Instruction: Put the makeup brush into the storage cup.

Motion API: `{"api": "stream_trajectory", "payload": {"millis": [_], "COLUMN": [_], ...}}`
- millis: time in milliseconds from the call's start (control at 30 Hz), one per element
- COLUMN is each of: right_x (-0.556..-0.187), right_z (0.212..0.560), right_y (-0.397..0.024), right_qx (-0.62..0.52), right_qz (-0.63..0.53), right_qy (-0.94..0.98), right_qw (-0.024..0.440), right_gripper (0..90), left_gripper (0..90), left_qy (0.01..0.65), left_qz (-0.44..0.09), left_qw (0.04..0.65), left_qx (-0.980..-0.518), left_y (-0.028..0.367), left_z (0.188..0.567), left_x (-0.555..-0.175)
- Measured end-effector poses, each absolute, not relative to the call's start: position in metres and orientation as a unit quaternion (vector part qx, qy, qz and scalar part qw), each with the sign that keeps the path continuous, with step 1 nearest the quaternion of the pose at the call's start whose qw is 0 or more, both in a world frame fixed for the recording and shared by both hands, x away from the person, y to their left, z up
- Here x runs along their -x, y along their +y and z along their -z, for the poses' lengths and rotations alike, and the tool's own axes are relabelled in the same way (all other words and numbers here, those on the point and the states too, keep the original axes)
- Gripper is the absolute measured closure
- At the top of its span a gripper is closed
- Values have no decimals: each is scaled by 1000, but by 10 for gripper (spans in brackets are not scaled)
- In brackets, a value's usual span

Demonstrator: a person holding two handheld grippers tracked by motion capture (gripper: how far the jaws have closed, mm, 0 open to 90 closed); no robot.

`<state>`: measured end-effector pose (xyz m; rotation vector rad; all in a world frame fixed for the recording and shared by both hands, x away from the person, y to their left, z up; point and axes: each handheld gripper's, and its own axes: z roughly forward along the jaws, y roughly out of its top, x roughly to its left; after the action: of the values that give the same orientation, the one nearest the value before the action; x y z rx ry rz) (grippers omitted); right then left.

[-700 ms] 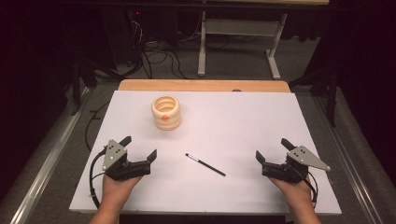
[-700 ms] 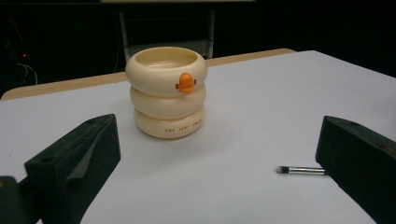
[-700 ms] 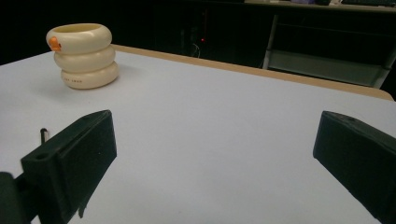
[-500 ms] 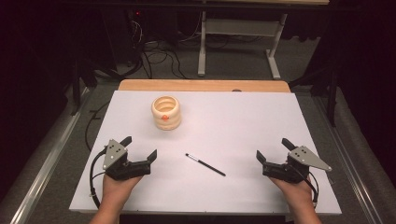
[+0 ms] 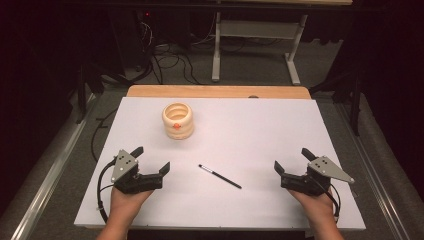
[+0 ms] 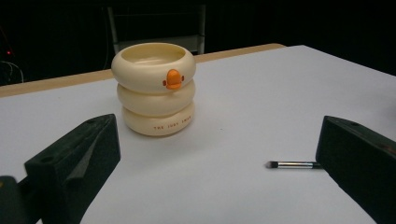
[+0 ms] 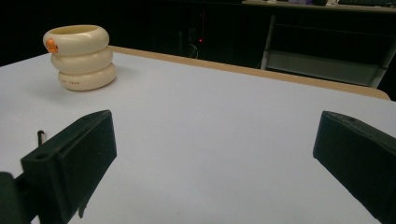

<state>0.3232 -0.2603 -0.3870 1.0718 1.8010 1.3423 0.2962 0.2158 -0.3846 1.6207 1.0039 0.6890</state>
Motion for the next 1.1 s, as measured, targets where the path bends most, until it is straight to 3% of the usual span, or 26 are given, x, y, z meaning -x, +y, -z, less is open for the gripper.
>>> {"api": "stream_trajectory", "payload": {"millis": [1100], "right_x": [-325], "right_z": [384], "right_y": [-258], "right_qx": [-417], "right_qz": [-485], "right_qy": [696], "right_qw": [328], "right_gripper": [9], "left_gripper": [5], "left_qy": [422], "left_qz": [-293], "left_qw": [529], "left_qx": [-675], "left_y": [217], "left_z": [385], "left_x": [-296]}}
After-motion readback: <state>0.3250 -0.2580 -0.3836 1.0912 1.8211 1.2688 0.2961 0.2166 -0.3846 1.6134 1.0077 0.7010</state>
